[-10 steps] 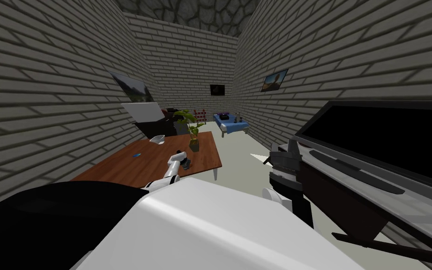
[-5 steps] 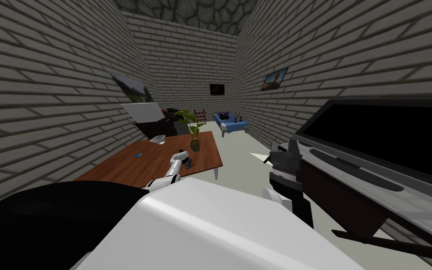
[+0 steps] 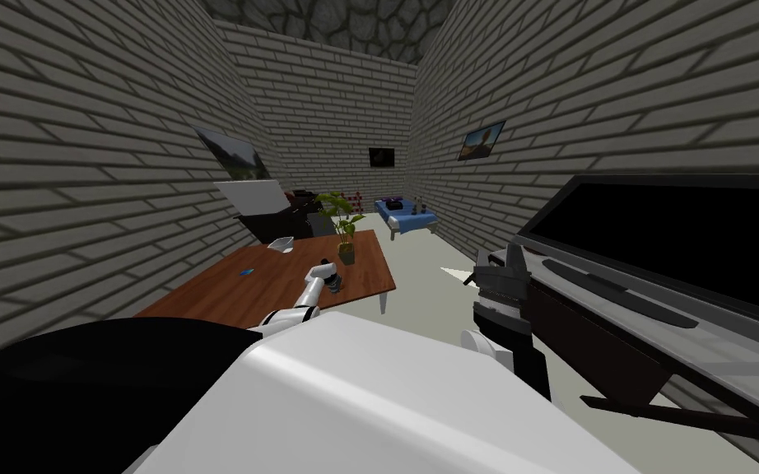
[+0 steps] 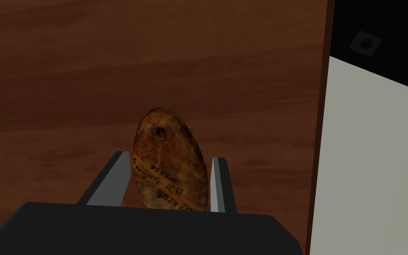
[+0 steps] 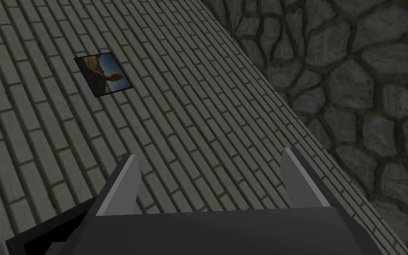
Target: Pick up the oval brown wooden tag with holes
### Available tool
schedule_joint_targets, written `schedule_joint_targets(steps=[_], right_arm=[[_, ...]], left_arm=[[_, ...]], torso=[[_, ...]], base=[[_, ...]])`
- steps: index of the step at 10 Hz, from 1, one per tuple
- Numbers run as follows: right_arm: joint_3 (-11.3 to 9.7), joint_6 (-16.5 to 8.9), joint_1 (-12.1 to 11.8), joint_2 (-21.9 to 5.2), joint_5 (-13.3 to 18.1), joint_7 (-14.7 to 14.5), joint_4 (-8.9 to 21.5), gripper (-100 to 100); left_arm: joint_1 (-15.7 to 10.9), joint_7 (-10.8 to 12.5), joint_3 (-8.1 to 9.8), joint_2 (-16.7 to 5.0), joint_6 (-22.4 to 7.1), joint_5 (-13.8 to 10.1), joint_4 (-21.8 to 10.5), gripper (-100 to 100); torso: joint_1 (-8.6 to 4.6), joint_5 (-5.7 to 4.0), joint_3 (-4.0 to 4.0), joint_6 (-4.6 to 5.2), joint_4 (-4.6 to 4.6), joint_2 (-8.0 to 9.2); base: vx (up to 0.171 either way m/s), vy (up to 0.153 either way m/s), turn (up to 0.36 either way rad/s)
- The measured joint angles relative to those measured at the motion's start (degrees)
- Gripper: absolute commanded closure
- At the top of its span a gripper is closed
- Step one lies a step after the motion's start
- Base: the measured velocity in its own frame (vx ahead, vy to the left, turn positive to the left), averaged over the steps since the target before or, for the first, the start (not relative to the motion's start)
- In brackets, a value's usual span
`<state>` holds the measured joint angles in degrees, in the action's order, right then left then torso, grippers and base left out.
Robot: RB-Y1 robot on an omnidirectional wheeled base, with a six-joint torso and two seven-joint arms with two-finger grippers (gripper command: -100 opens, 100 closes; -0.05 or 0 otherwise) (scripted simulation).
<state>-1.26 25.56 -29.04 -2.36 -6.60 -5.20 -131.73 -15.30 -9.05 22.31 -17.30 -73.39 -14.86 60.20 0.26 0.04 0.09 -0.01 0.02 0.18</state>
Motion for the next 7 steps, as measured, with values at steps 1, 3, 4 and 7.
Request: schedule_joint_targets(steps=[1,3,4,7], right_arm=[[0.00,0.00,0.00,0.00,0.00,0.00,0.00,0],[0.00,0.00,0.00,0.00,0.00,0.00,0.00,0],[0.00,0.00,0.00,0.00,0.00,0.00,0.00,0],[0.00,0.00,0.00,0.00,0.00,0.00,0.00,0]], left_arm=[[-0.19,1.56,-1.61,0.11,-0.09,-0.19,0.38,100],[-0.56,4.37,-4.23,0.18,-0.15,-0.55,0.82,100],[-1.02,5.61,-5.22,0.13,-0.14,-0.69,0.57,100],[-2.47,9.56,-9.23,-0.17,-0.13,-1.42,0.11,100]], torso=[[0.04,0.00,0.00,0.02,0.01,-0.01],[0.01,-0.01,0.01,0.01,0.01,0.01],[-0.02,-0.01,0.01,-0.01,0.00,0.01],[0.01,-0.01,0.03,0.01,0.01,0.06]], base=[[-0.032,0.058,-0.019],[-0.044,0.054,-0.013],[-0.057,0.070,-0.011],[-0.047,0.058,-0.014]])
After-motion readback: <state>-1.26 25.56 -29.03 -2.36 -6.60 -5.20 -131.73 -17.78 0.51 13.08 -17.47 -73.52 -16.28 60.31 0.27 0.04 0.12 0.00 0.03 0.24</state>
